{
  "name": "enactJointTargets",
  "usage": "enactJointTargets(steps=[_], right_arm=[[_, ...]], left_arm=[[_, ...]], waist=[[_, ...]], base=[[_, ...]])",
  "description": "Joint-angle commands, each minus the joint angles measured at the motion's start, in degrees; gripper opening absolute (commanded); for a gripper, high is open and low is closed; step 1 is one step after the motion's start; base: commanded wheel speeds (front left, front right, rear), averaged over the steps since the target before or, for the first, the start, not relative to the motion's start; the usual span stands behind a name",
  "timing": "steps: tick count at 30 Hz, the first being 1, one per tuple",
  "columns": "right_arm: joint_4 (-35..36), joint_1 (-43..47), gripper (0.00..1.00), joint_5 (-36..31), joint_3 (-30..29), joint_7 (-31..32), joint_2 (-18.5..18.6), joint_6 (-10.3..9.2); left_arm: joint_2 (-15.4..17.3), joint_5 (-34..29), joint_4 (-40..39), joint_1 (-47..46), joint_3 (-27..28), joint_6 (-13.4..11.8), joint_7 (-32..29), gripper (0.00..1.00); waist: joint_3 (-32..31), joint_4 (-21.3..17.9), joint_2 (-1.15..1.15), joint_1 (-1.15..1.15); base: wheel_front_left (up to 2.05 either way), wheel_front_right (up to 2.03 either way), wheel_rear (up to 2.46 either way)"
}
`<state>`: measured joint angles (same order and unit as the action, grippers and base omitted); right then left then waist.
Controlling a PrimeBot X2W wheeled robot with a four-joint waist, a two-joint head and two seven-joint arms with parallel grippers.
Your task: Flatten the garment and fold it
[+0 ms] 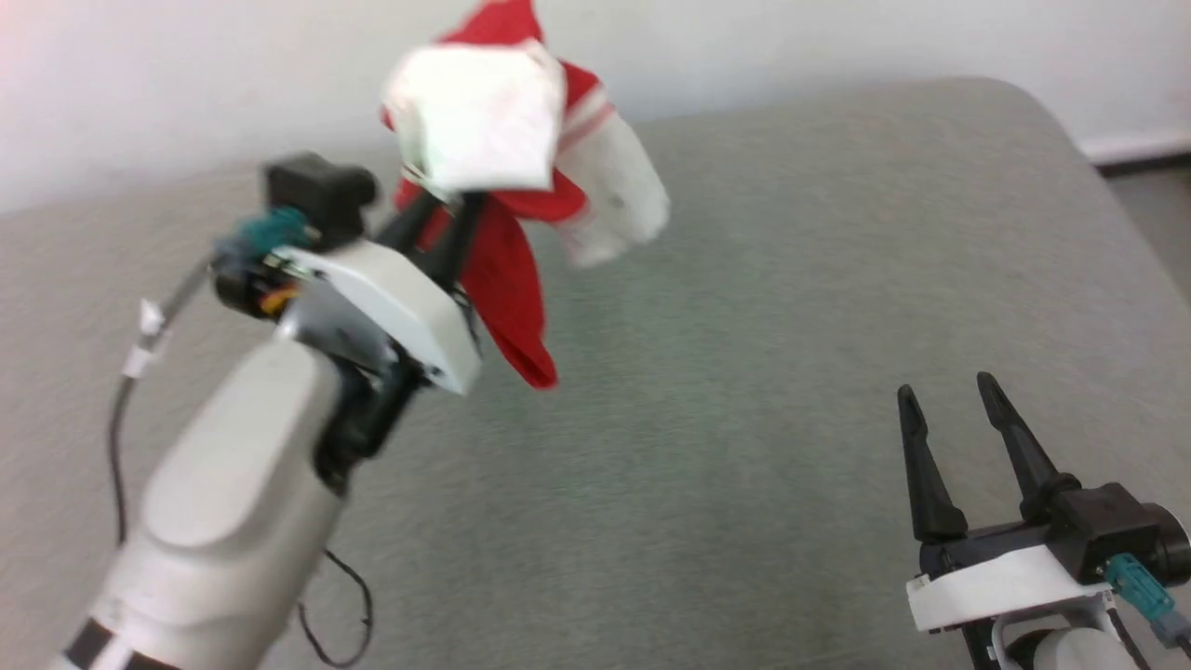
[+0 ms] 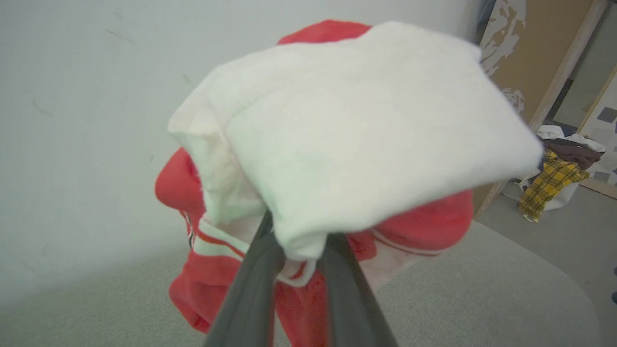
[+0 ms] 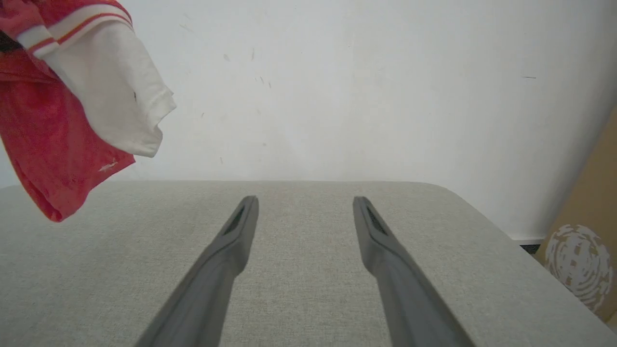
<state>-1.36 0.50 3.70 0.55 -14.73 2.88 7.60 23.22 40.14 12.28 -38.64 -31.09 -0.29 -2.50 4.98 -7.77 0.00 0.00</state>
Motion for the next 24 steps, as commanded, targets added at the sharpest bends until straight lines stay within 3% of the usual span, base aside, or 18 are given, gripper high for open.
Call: enactJointTargets(steps=[1, 5, 10, 14, 15, 16, 17, 24], right_arm=[[0.1, -0.2, 1.00, 0.6, -0.1, -0.3, 0.0, -0.11], [-0.1, -0.5, 1.00, 1.9, 0.1, -0.3, 0.0, -0.11], [-0.7, -1.2, 1.00, 3.0, 0.5, -0.3, 0.0, -0.11], [-0.8, -1.6, 1.00, 3.9, 0.7, -0.3, 0.0, -0.11], [-0.9, -1.7, 1.00, 4.1, 0.8, -0.3, 0.0, -0.11], [-1.1, -1.7, 1.00, 4.1, 1.0, -0.3, 0.0, -0.11], [-1.2, -1.7, 1.00, 4.2, 1.1, -0.3, 0.0, -0.11], [-2.2, -1.2, 1.00, 3.1, 0.2, -0.3, 0.0, -0.11]], left_arm=[[-1.2, -1.5, 0.4, 1.1, -1.8, -1.1, 0.4, 0.00], [-4.1, -2.9, 4.9, 2.8, -5.8, -0.9, 0.2, 0.00], [-4.7, -7.0, 12.9, 3.4, -10.8, -0.8, -0.9, 0.00], [-5.4, -8.5, 20.3, 4.0, -14.6, 1.3, -3.1, 0.00], [-5.6, -8.8, 21.8, 4.0, -15.2, 1.8, -3.2, 0.15], [-5.7, -9.0, 23.1, 3.9, -15.5, 2.0, -2.9, 0.85], [-5.9, -9.1, 24.2, 3.9, -15.6, 2.1, -2.4, 1.00], [-7.5, -8.1, 28.4, 3.2, -14.5, 2.5, 2.6, 1.00]], waist=[[2.2, -7.5, 0.00, 0.00], [4.5, -10.5, 0.00, 0.00], [6.6, -12.5, 0.00, 0.00], [7.9, -13.1, 0.00, 0.00], [8.1, -13.1, 0.00, 0.00], [8.1, -13.0, 0.00, 0.00], [8.1, -12.8, 0.00, 0.00], [4.8, -9.4, 0.00, 0.00]], base=[[0.00, 0.00, 0.00], [0.00, 0.00, 0.00], [0.00, 0.00, 0.00], [0.00, 0.00, 0.00], [0.00, 0.00, 0.00], [0.00, 0.00, 0.00], [0.00, 0.00, 0.00], [0.00, 0.00, 0.00]])
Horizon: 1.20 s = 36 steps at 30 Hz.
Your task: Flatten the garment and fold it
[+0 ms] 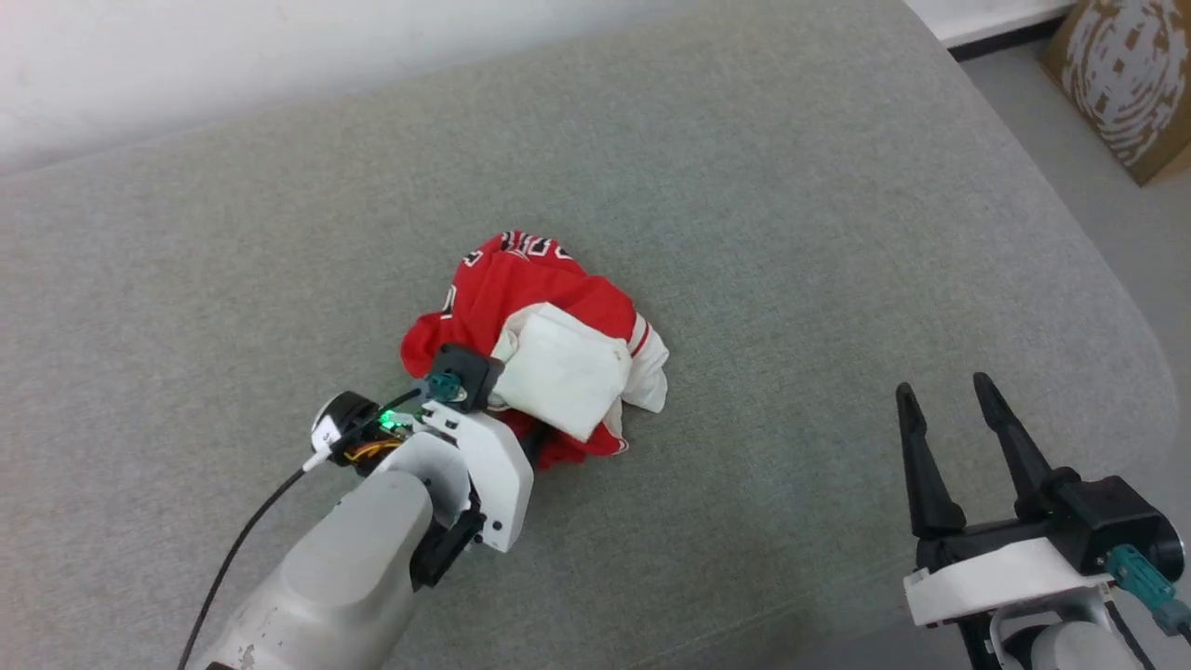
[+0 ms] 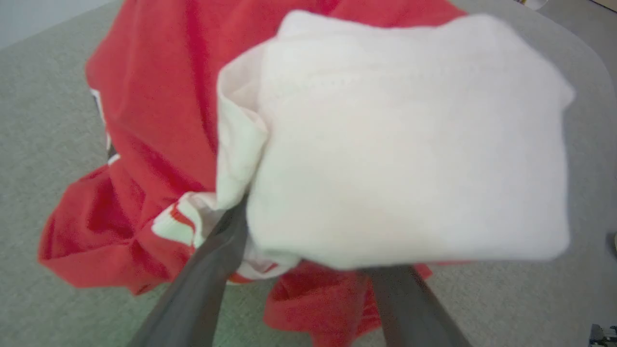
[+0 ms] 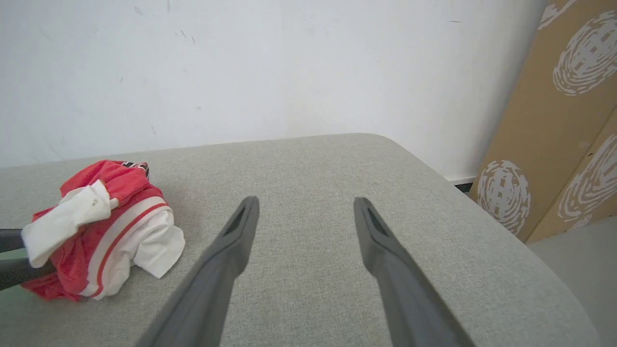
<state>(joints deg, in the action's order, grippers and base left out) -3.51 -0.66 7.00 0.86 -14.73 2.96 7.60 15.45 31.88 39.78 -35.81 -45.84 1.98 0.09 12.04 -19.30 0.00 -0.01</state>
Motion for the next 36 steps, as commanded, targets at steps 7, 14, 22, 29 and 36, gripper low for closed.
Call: enactJointTargets(steps=[7, 14, 22, 29, 36], right_arm=[[0.1, 0.8, 1.00, -1.8, -4.7, -0.3, -0.1, -0.11], [0.3, 2.5, 1.00, -3.9, -7.7, -0.3, -0.1, -0.11], [0.6, 4.2, 1.00, -4.0, -5.9, -0.3, -0.1, -0.11], [0.2, 5.9, 1.00, -3.4, -2.5, -0.3, -0.1, -0.11], [-0.4, 6.5, 1.00, -3.1, -1.3, -0.3, -0.1, -0.11]], left_arm=[[2.6, 2.3, -4.1, 2.1, 3.4, -1.4, 3.8, 1.00], [7.7, 5.6, -16.9, 9.0, 9.3, -6.9, 8.1, 1.00], [9.0, 5.6, -30.8, 22.0, 15.4, -13.9, 14.5, 1.00], [5.0, -2.0, -39.6, 33.5, 22.5, -17.1, 14.9, 1.00], [0.6, -8.1, -40.9, 41.1, 25.7, -15.3, 14.9, 1.00]], waist=[[-7.9, 7.5, 0.00, 0.01], [-11.7, 12.9, 0.00, 0.01], [-13.8, 16.6, 0.00, 0.01], [-14.4, 18.4, 0.00, 0.01], [-14.6, 19.7, 0.00, 0.01]], base=[[0.00, 0.00, 0.00], [0.00, 0.00, 0.00], [0.00, 0.00, 0.00], [0.00, 0.00, 0.00], [0.00, 0.00, 0.00]])
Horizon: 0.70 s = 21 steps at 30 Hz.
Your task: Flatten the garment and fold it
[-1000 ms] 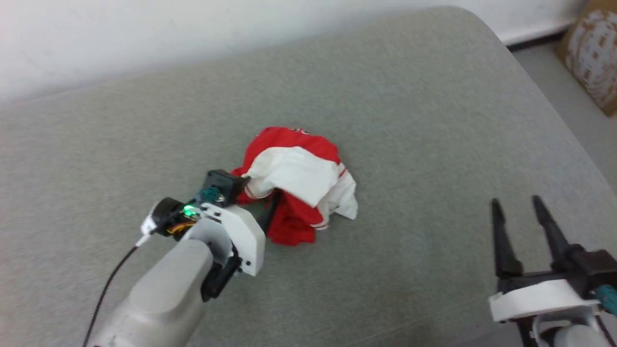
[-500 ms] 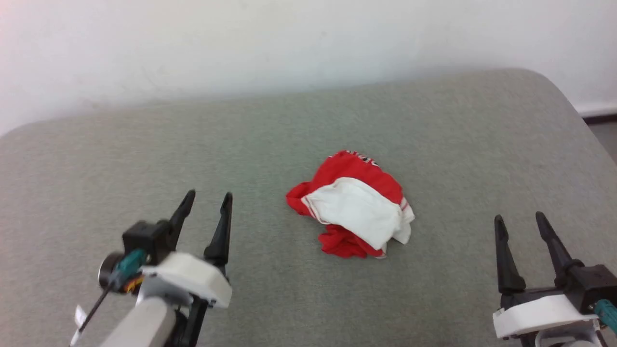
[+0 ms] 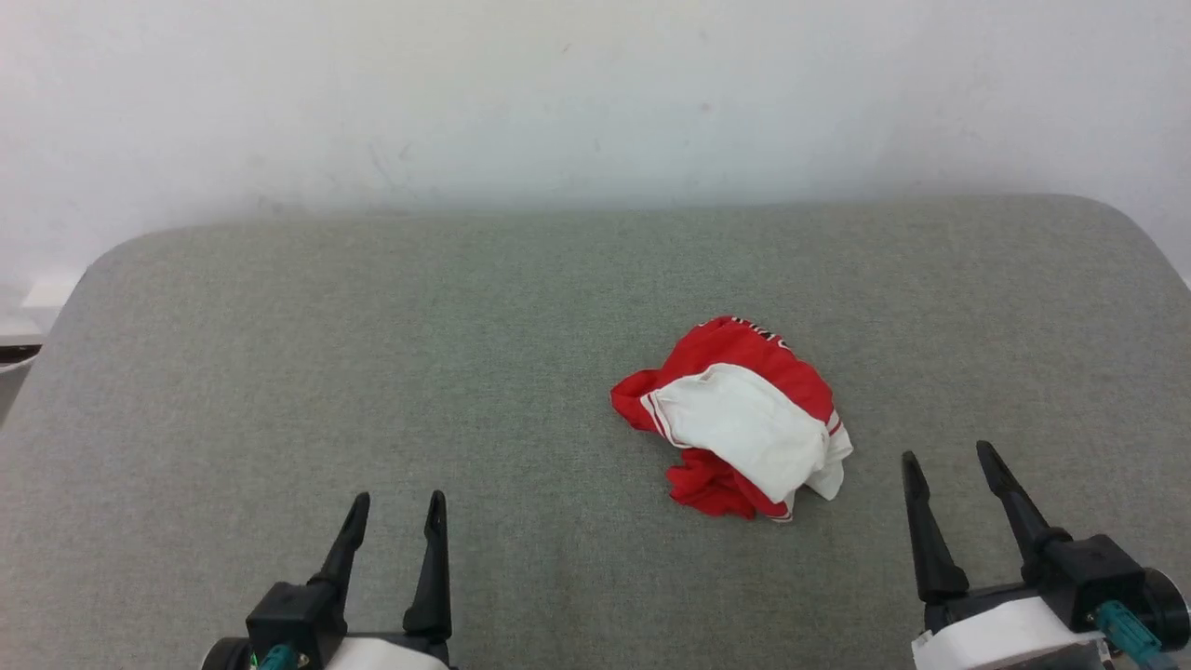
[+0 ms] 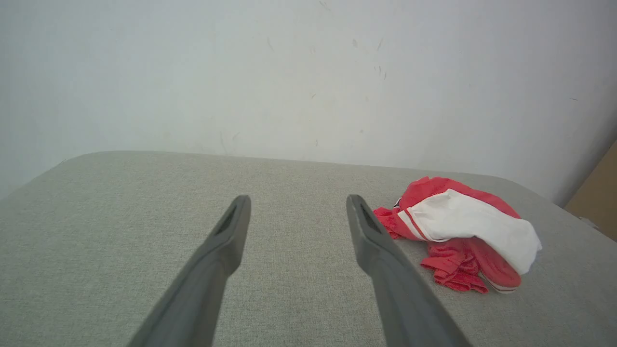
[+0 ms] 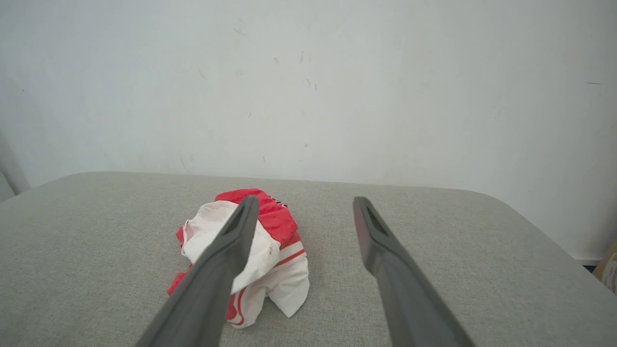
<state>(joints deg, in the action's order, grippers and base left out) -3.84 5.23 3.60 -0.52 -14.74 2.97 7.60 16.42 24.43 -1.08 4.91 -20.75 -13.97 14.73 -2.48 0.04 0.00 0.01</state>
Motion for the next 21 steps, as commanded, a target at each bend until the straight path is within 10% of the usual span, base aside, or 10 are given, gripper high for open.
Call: enactJointTargets(steps=[1, 12, 21], right_arm=[[-0.1, 0.6, 1.00, 0.3, 0.1, -0.3, -0.1, -0.11], [-1.2, -0.5, 1.00, -1.3, -0.6, 1.7, -0.1, -0.11], [-1.4, -2.8, 1.00, -2.4, -2.7, 2.8, -0.1, -0.11]], left_arm=[[-1.0, -0.7, 0.2, 0.9, 1.0, 1.1, 0.3, 1.00], [-2.5, -2.2, 4.7, -1.7, -1.0, 8.9, -1.3, 1.00], [-4.1, -1.6, 2.1, -11.5, -9.8, 14.4, -19.7, 1.00]], waist=[[0.0, 0.5, 0.00, -0.01], [2.9, -0.7, 0.00, -0.01], [10.1, -5.1, 0.00, -0.01]], base=[[0.00, 0.00, 0.00], [0.00, 0.00, 0.00], [0.00, 0.00, 0.00]])
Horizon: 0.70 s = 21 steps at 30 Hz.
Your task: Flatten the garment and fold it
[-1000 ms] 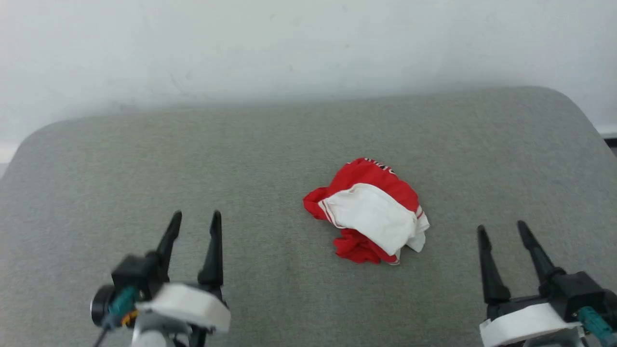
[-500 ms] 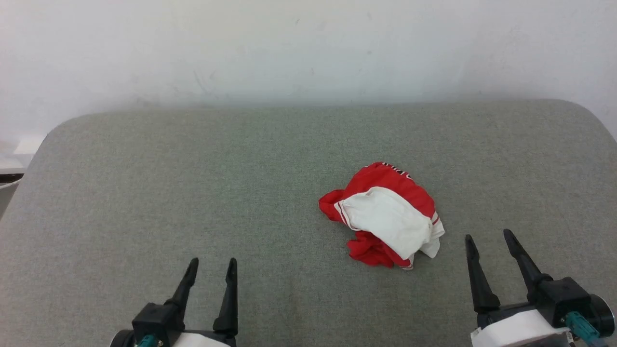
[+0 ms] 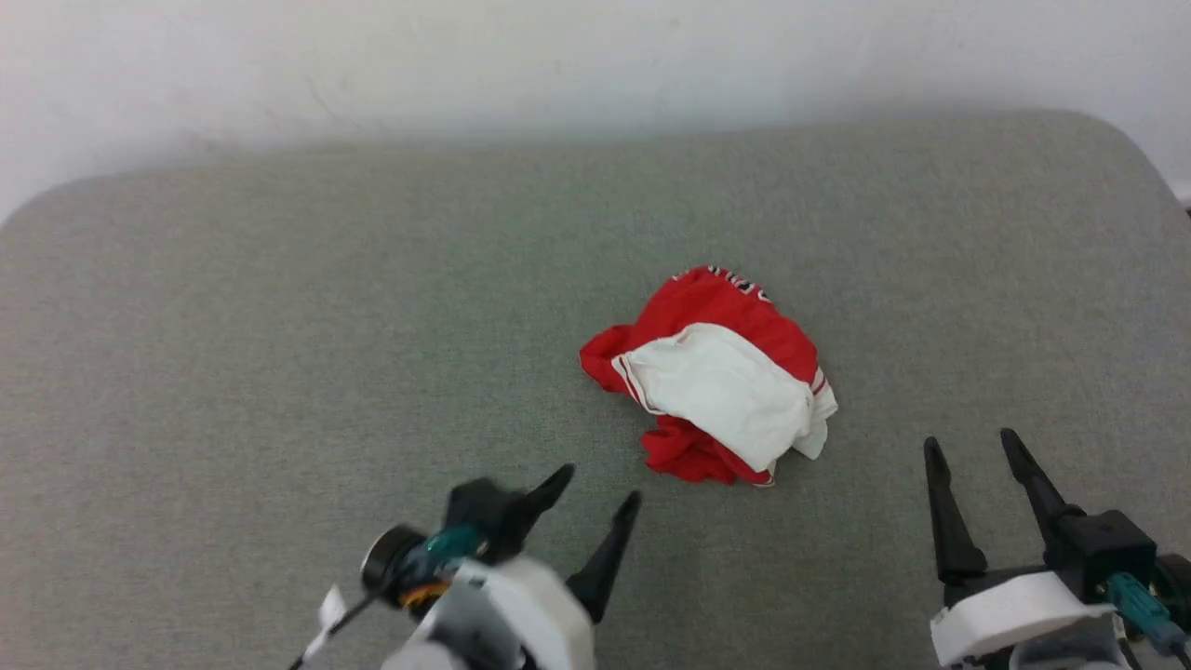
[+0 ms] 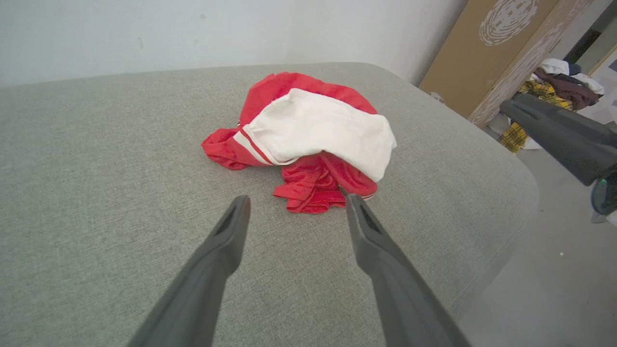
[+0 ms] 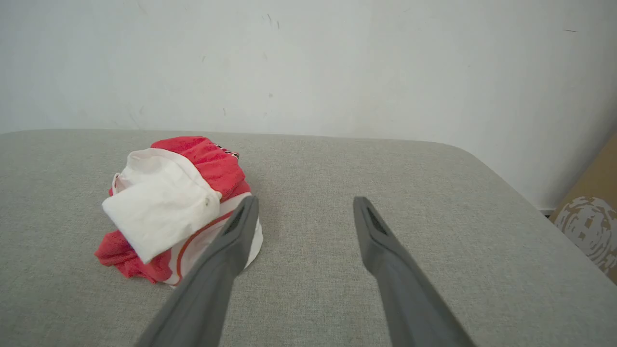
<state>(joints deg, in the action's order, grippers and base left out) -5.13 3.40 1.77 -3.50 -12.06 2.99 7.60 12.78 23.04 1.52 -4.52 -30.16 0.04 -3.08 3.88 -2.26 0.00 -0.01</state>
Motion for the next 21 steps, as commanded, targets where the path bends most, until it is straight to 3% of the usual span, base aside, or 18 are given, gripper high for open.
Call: enactJointTargets(steps=[1, 5, 10, 21], right_arm=[[-0.3, -1.3, 1.00, -0.5, 0.4, 0.1, -0.1, -0.11], [-1.2, -2.8, 1.00, 0.0, 1.0, -0.4, -0.1, -0.11], [-2.4, -4.1, 1.00, 0.5, 2.9, -1.2, -0.1, -0.11], [-4.2, -5.6, 1.00, 1.6, 4.0, -2.3, -0.1, -0.11]], left_arm=[[-0.9, 0.0, -0.5, -3.7, -1.1, 0.8, -4.4, 1.00], [-2.7, 0.8, 0.7, -10.8, -3.2, 2.3, -12.6, 1.00], [-3.8, -0.3, 5.5, -18.9, -3.9, 1.9, -19.5, 1.00], [-4.9, -1.7, 16.5, -26.4, -4.9, 2.0, -22.8, 1.00]], waist=[[4.6, -3.2, 0.00, 0.01], [7.4, -5.5, 0.00, 0.01], [9.4, -8.2, 0.00, 0.01], [11.5, -11.1, 0.00, 0.01]], base=[[0.00, 0.00, 0.00], [0.00, 0.00, 0.00], [0.00, 0.00, 0.00], [0.00, 0.00, 0.00]])
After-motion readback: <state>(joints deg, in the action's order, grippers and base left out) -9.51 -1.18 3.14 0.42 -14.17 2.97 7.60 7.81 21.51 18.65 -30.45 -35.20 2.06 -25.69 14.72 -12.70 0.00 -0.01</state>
